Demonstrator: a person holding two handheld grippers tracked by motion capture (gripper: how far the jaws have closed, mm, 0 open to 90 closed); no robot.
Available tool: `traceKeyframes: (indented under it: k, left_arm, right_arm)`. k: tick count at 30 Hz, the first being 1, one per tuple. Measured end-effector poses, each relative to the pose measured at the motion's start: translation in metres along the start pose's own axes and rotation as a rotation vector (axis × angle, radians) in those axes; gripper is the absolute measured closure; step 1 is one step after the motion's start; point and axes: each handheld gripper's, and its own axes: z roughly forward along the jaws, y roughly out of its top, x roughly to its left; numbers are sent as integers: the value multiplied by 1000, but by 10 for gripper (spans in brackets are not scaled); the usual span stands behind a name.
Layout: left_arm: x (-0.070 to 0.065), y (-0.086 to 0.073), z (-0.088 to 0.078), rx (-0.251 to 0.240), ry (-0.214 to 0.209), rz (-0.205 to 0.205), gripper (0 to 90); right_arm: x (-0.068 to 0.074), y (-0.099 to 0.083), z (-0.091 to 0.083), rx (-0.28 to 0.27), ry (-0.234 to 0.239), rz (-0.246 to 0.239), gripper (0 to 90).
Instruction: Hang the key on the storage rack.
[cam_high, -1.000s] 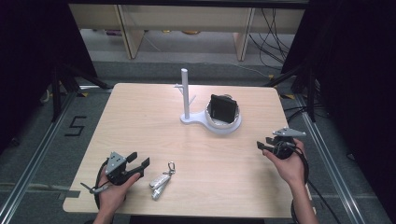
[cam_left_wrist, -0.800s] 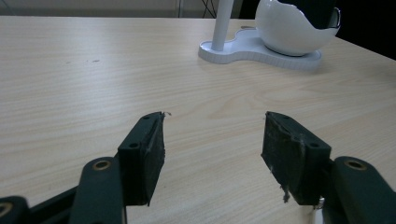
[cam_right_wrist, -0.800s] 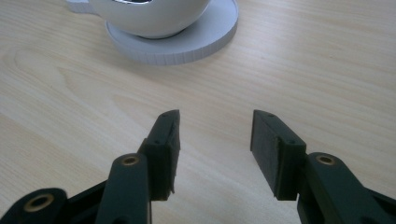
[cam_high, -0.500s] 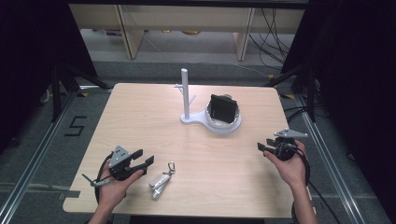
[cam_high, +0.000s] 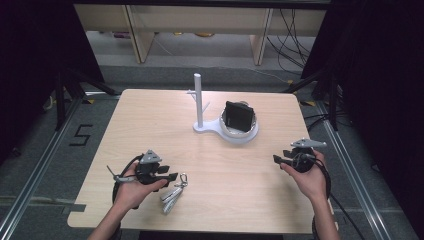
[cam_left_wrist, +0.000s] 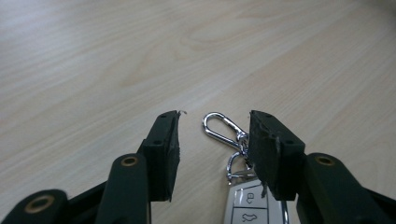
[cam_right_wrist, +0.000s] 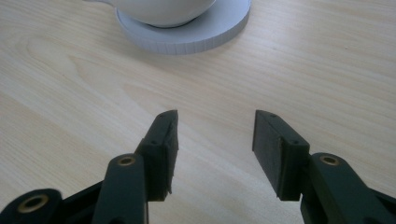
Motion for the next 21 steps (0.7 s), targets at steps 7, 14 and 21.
traceKeyframes:
  k: [7,14,21]
  left_arm:
    - [-9,11,18,91,-38,-8,532]
    - [-15,13,33,170,-20,-16,521]
    - [-15,11,40,228,-3,-12,510]
  right_arm:
    - [2,0,1,1,-9,-11,514]
    - [3,0,2,41,12,16,509]
    - [6,-1,3,40,-1,21,501]
